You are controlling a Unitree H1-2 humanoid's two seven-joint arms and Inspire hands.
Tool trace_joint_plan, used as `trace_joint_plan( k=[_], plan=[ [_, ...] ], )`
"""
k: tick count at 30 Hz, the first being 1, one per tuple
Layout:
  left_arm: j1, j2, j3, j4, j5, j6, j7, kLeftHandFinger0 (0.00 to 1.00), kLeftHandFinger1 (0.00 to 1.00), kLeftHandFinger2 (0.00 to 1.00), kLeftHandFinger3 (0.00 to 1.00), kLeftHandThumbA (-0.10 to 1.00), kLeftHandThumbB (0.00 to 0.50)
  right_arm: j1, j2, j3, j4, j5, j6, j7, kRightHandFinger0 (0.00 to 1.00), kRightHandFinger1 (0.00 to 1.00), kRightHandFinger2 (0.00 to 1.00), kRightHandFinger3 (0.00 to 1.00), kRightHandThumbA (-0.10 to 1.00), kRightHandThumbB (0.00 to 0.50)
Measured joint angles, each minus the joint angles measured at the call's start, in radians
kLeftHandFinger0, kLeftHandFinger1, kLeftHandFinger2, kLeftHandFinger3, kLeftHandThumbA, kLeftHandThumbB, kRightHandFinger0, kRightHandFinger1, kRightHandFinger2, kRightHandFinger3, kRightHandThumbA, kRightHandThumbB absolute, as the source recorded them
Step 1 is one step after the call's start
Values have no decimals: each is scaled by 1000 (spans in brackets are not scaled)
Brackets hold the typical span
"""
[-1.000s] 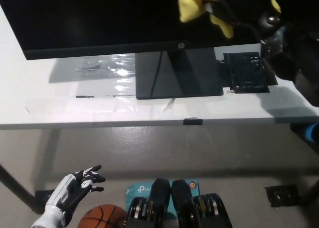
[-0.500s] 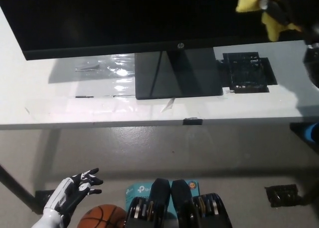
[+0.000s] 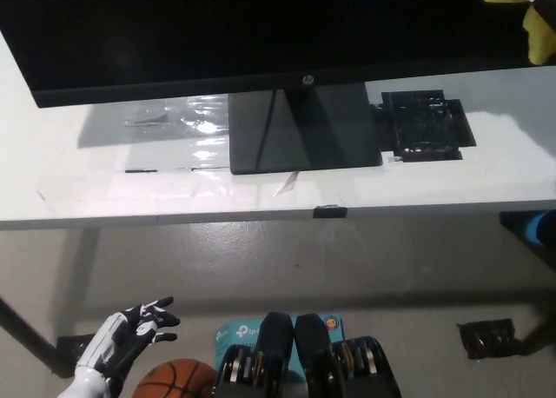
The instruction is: The robot uses its right hand to pick up the cloth kept in the middle of the desk and use it to wipe the monitor in the middle of the desk by swiping its screen twice
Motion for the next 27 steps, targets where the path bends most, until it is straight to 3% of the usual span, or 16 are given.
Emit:
trace_joint_plan(
  k=[3, 4, 5, 7, 8, 9, 13, 19, 21, 24, 27],
  plan=[
    [0, 0, -1, 0, -1, 0, 0, 716, 741, 912, 1000, 361, 69, -16, 45, 0, 1, -5, 2, 0, 0, 0, 88, 110, -100, 64],
    [0, 0, -1, 0, -1, 0, 0, 715, 739, 913, 1000, 360, 79, -24, 62, -1, 2, -6, 2, 0, 0, 0, 87, 184, -100, 84],
    [-1, 0, -2, 0, -1, 0, 0, 715, 737, 914, 1000, 358, 82, -32, 77, -1, 2, -7, 2, 0, 0, 0, 69, 182, -100, 81],
    [-1, 0, -2, 0, -1, 0, -1, 724, 741, 914, 1000, 371, 97, -46, 98, -1, 3, -10, 4, 1, 0, 0, 4, 59, -100, 158],
    [-1, 0, -2, 0, -1, 0, -1, 735, 750, 919, 1000, 383, 77, -57, 111, -1, 3, -12, 7, 2, 0, 0, 0, 31, -100, 239],
    [-2, 0, -3, 0, -1, 0, -1, 750, 763, 932, 1000, 384, 65, -68, 125, -1, 3, -14, 11, 4, 0, 0, 0, 11, -100, 282],
    [-2, 0, -9, -1, 0, 0, 0, 761, 774, 945, 1000, 387, 77, -115, 183, 6, 27, -27, 34, 13, 0, 0, 0, 4, -100, 242],
    [-2, 0, -20, -5, 3, 0, 0, 763, 792, 956, 1000, 371, 36, -177, 270, 31, 93, -45, 38, 17, 0, 0, 11, 10, -100, 233],
    [-2, 0, -26, -10, 5, 0, 0, 757, 793, 956, 1000, 375, 45, -188, 298, 37, 108, -46, 38, 17, 0, 0, 6, 26, -100, 230],
    [-3, 0, -39, -12, 7, 0, -1, 759, 786, 949, 1000, 377, 57, -199, 336, 42, 126, -48, 37, 17, 0, 0, 0, 36, -100, 260],
    [-6, 0, -46, -12, 8, 0, -1, 779, 790, 952, 1000, 380, 50, -210, 369, 43, 142, -48, 36, 13, 0, 0, 0, 0, -100, 261]
  ],
)
